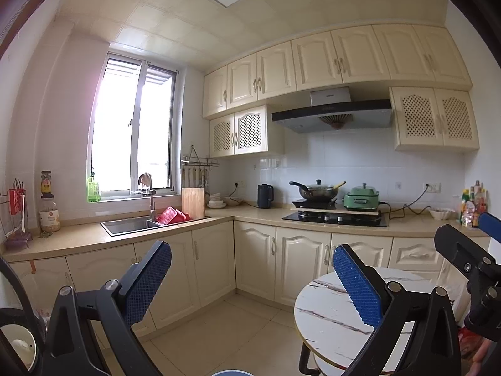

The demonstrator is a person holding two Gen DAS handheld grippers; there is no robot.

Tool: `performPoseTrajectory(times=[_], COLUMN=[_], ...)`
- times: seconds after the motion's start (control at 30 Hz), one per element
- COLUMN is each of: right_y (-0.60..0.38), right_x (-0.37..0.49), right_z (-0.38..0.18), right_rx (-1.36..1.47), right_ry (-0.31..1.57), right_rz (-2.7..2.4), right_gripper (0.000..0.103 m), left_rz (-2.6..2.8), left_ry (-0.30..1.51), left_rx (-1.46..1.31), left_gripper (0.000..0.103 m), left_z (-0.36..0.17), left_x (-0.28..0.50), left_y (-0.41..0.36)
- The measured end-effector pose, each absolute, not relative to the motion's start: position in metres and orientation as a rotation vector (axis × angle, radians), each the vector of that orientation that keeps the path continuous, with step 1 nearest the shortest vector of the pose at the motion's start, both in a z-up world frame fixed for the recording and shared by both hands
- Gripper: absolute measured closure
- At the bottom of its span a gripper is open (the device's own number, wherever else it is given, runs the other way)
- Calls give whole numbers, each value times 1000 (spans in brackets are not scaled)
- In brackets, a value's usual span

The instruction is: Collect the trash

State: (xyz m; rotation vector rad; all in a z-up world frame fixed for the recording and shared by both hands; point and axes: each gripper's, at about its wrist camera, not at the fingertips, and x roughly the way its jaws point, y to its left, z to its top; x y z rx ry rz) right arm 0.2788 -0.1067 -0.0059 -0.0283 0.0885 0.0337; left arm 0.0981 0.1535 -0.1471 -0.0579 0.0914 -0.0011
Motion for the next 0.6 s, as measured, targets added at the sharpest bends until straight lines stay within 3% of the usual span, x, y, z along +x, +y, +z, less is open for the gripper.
performPoseTrajectory(times=[0.6], right_y=[-109], right_x=[283], right_z=[-6], right_rx=[-32], right_ry=[99], right_rz=[32], right_gripper=[0], left_rz=[-25], left_ry=[89], left_rx=[-43], left_gripper=[1], left_z=[-125], left_x=[111], left_y=[180])
